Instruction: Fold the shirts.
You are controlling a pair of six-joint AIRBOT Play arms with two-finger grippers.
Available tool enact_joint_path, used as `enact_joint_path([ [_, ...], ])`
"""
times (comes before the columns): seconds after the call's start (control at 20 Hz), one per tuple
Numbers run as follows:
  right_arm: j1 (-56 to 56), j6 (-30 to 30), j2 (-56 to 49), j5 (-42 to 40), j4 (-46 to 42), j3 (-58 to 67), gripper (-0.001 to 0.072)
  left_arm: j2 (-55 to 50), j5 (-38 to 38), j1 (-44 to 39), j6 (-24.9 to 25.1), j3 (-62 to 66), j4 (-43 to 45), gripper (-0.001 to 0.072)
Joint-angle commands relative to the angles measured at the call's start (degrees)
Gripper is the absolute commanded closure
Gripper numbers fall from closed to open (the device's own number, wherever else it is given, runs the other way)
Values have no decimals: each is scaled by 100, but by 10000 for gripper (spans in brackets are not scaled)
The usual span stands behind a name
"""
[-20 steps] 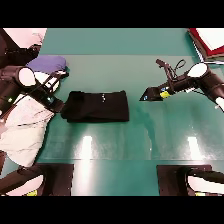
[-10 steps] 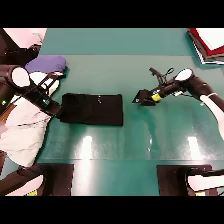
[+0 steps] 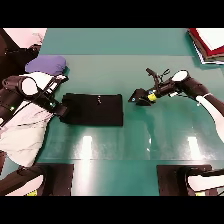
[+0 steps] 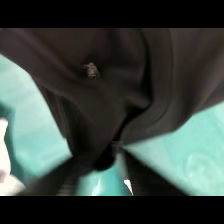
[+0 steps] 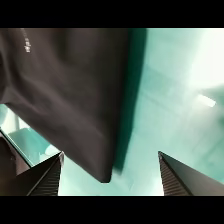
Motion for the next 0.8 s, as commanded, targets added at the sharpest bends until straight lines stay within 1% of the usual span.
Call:
enact_joint_path([
  [0.0, 7, -2, 236, -70, 13, 2, 53, 4, 350, -2, -245, -55, -116, -11],
  [0.1, 55, 7, 245, -90, 7, -11, 53, 7, 284, -2, -295, -28, 116, -12],
  [0.25, 267, 79, 236, -780, 28, -459, 53, 7, 179, -2, -452, 299, 133, -11],
  [0.35, 472, 111, 153, -1366, 256, -892, 53, 7, 234, -2, -455, 612, -101, -11],
  [0.4, 588, 74, 46, -1534, 551, -1032, 53, 7, 302, -2, -455, 737, -271, -11],
  [0.5, 918, -225, -269, -1622, 1012, -979, 55, 7, 522, -2, -450, 852, -765, -11],
  [0.55, 1097, -236, -428, -1676, 1091, -837, 55, 7, 599, -2, -437, 863, -1036, -10],
  [0.6, 1272, -232, -579, -1757, 1141, -660, 54, 7, 610, -2, -437, 863, -1241, 38],
  [0.65, 1443, -229, -737, -1825, 1139, -450, 55, 7, 603, -2, -428, 863, -1381, 187],
  [0.7, 1578, -227, -905, -1818, 1156, -234, 55, 7, 605, -2, -433, 863, -1453, 247],
  [0.75, 1685, -234, -1047, -1808, 1217, -59, 89, 7, 605, -2, -435, 863, -1497, 248],
])
